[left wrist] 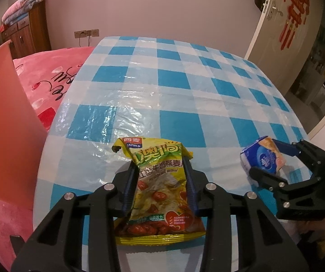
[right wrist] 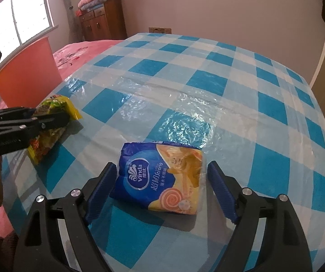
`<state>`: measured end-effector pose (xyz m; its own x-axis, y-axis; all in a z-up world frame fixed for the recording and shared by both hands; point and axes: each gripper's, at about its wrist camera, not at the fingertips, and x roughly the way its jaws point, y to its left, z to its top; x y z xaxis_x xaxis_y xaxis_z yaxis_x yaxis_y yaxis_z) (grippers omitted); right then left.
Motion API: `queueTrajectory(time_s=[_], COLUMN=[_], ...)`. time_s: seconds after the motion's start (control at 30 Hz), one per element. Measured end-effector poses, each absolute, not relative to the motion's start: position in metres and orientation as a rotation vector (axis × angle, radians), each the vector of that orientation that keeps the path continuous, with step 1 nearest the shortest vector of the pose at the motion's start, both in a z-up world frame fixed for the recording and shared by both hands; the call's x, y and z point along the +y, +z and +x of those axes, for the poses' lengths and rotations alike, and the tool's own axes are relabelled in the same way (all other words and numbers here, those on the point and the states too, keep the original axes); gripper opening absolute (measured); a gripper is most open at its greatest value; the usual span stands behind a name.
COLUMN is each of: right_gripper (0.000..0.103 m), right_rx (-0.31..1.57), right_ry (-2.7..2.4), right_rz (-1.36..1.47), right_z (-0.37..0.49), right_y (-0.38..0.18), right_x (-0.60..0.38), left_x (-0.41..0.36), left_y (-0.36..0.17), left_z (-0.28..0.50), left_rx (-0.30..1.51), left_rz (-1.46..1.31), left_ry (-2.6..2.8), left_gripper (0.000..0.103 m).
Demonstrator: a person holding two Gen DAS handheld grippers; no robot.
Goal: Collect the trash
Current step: 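Lift the snack bag and tissue pack and carry them over the orange bucket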
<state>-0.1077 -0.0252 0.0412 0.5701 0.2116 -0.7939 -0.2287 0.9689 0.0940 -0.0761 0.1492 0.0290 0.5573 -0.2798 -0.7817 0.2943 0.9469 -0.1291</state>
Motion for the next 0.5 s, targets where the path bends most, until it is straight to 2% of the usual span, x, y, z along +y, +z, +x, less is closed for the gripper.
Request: queueTrajectory(time_s=[0.07,0.27,0.5], right_gripper=[0.071,0.058,0.054], right_rx=[0.923,0.916,0.912], right_ry=[0.256,0.249,0.256], right_rz=[-0.029,-0.031,-0.055], right_z=[-0.108,-0.107,-0.109], right_y=[0.042,0.045,0.048], right_x=[-0.025,-0.026,-0.021], left_x=[0.148,0.146,0.148], left_y=[0.032,0.043,0.058], left_z=[-0.077,-0.079,-0.08], left_rx=[0.91,0.886,0.855], left_rz=[0.016,0.018,0.023], left_ry=[-0.339,-0.338,-0.33], left_gripper=[0.039,0.039,0.039])
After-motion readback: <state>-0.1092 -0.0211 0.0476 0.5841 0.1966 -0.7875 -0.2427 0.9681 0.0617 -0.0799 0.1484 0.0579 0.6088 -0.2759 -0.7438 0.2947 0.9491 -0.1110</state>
